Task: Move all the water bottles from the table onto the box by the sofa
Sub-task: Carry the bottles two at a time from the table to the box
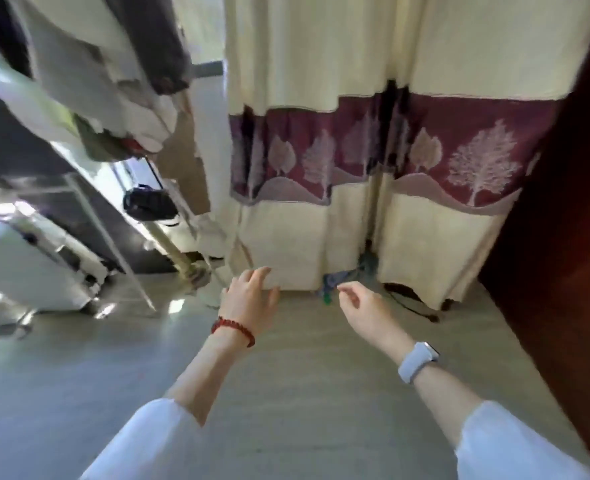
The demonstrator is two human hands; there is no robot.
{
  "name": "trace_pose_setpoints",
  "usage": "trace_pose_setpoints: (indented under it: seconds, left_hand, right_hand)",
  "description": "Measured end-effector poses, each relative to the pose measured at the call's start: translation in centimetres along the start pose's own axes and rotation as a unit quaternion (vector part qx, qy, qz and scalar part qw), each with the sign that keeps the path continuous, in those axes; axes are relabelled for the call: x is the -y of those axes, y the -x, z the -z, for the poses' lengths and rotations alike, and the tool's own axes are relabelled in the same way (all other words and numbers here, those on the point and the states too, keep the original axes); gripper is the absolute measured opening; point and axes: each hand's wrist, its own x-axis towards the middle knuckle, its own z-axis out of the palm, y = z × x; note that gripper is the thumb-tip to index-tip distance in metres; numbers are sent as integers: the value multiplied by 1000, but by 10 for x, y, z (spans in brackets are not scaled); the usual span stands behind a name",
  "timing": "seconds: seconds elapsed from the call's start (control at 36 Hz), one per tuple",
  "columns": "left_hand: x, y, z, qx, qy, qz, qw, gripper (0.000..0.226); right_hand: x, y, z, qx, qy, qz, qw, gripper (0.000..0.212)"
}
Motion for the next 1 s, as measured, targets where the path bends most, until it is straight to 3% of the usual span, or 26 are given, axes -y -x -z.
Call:
trace_pose_setpoints:
  seconds: [0.19,0.33,0.53,0.75,1.0]
  left_hand:
    - [210,79,109,-84,4,208,974,38]
    - [312,122,146,-133,26,323,937,38]
    - [481,134,223,-181,29,434,882,35]
    - [671,110,375,-264,8,492,829,30]
    - [839,181,460,-358,18,580,731,26]
  right_hand:
    - [151,-21,-186,232,96,121,960,29]
    - [235,-32,-304,324,146,198,913,32]
    - [366,-56,-494,395,159,288,858,30]
    - [551,-76,-696,458,156,360,798,29]
    - [694,-38,-895,527,134,418,728,29]
